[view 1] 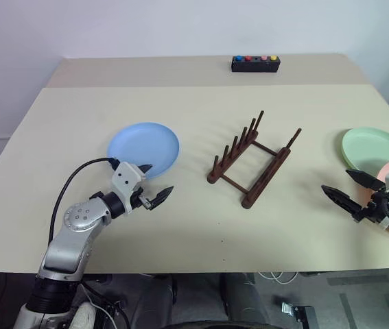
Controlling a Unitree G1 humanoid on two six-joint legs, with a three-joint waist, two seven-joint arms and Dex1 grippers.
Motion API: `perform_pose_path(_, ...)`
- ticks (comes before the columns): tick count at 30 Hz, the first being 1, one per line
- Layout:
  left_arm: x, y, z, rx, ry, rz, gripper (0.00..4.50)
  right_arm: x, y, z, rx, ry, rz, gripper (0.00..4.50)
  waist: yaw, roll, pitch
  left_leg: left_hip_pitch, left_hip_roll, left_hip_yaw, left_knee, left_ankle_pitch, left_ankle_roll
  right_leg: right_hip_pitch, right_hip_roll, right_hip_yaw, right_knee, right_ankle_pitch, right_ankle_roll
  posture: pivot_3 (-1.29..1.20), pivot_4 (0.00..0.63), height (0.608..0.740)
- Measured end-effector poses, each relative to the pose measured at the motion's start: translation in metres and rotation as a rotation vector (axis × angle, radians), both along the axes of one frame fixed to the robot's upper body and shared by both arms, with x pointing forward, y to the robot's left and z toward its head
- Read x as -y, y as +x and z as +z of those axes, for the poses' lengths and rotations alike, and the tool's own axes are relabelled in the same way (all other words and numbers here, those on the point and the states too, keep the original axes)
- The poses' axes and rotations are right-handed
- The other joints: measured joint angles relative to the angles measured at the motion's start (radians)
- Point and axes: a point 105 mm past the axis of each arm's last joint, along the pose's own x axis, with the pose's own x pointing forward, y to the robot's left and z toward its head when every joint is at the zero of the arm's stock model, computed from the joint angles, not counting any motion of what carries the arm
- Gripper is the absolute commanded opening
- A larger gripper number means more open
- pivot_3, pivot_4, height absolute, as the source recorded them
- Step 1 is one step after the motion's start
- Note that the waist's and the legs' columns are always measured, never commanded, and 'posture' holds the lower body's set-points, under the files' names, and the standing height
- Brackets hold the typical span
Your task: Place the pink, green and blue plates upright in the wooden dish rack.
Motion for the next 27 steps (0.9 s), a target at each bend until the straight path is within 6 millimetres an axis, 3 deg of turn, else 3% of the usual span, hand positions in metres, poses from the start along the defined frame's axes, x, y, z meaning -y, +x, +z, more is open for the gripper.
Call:
perform_pose_path(16, 0.006, -0.017, -0.004, -0.043, 0.050, -0.080, 4.48, -0.009, 0.012, -0.001, 0.015, -0.010, 0.021, 4.30, 0.000, 0.000, 0.000, 0.000, 0.000, 0.000, 0.000, 0.000, 0.000, 0.000, 0.000, 0.000, 0.000, 0.000, 0.000, 0.00, 0.150, 0.740)
perform_pose_path(21, 0.033, -0.032, -0.012, -0.121, 0.036, -0.238, 4.48, -0.023, 0.009, -0.012, 0.011, 0.017, 0.031, 4.30, 0.001, 0.000, 0.000, 0.000, 0.000, 0.000, 0.000, 0.000, 0.000, 0.000, 0.000, 0.000, 0.000, 0.000, 0.000, 0.00, 0.150, 0.740)
perform_pose_path(27, 0.074, -0.045, -0.020, -0.213, -0.006, -0.441, 4.48, -0.045, -0.007, -0.008, 0.025, 0.009, 0.065, 4.30, 0.002, 0.001, 0.000, 0.000, 0.000, 0.000, 0.001, 0.000, 0.000, 0.000, 0.000, 0.000, 0.000, 0.000, 0.000, 0.00, 0.150, 0.740)
